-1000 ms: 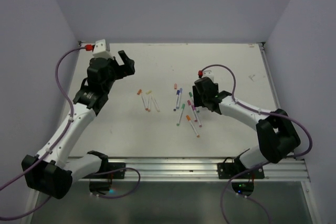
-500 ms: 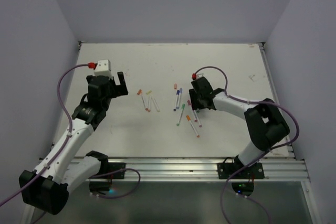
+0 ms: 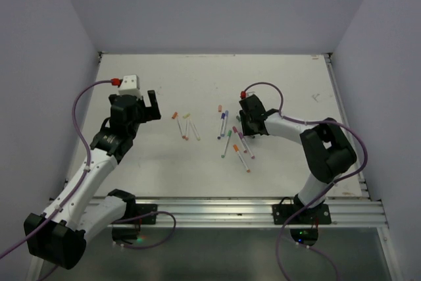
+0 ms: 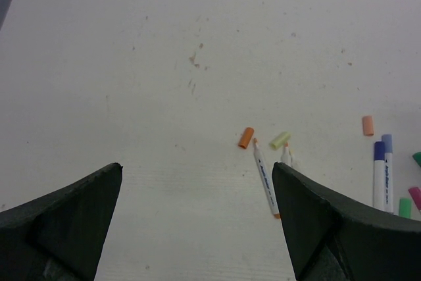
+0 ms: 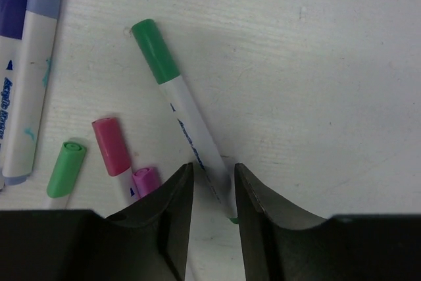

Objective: Open the pen caps

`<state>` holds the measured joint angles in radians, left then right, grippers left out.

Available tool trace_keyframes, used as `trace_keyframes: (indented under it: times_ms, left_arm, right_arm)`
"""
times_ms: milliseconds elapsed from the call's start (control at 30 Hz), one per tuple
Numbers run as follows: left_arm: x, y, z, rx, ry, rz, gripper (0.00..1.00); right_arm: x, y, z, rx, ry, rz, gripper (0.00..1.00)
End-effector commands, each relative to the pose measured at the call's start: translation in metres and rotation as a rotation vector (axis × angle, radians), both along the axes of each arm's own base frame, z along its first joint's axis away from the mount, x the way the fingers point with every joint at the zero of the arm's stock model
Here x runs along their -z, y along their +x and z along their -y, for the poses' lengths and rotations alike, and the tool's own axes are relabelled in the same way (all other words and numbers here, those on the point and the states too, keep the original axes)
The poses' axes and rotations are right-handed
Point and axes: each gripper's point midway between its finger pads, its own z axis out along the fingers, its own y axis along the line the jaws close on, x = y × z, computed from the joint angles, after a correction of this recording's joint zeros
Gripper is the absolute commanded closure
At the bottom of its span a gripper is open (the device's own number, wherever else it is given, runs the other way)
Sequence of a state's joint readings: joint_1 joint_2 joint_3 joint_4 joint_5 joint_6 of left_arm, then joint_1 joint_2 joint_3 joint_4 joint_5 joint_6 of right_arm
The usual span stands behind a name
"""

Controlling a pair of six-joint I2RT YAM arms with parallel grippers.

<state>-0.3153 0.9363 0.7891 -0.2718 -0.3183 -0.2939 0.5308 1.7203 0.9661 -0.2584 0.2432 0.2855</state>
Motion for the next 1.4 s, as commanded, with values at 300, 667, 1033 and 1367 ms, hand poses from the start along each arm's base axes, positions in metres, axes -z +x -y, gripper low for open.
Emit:
trace_keyframes:
  times_ms: [300,667,1033,1367]
  left_arm:
    - [-0.005,0.005,0.054,0.213,-0.195,-0.009,0.0]
    - [-0.032,0.012,0.15,0.381,-0.655,-0.032,0.0]
    - [-0.054,0.026,0.225,0.468,-0.708,-0.029,0.0]
    - [-0.023,0.031,0.253,0.426,-0.644,-0.091,0.1]
  right_arm:
    - [-0.032,0.006,0.019,0.037,0.054,0.097,1.0]
    - [-0.128,-0.002,-0.025,-0.081,0.329,0.388,1.0]
    - [-0.174,-0.023,-0.086,-0.19,0.459,0.48,1.0]
    - [-0.188,-0.036,-0.109,-0.254,0.498,0.498,1.0]
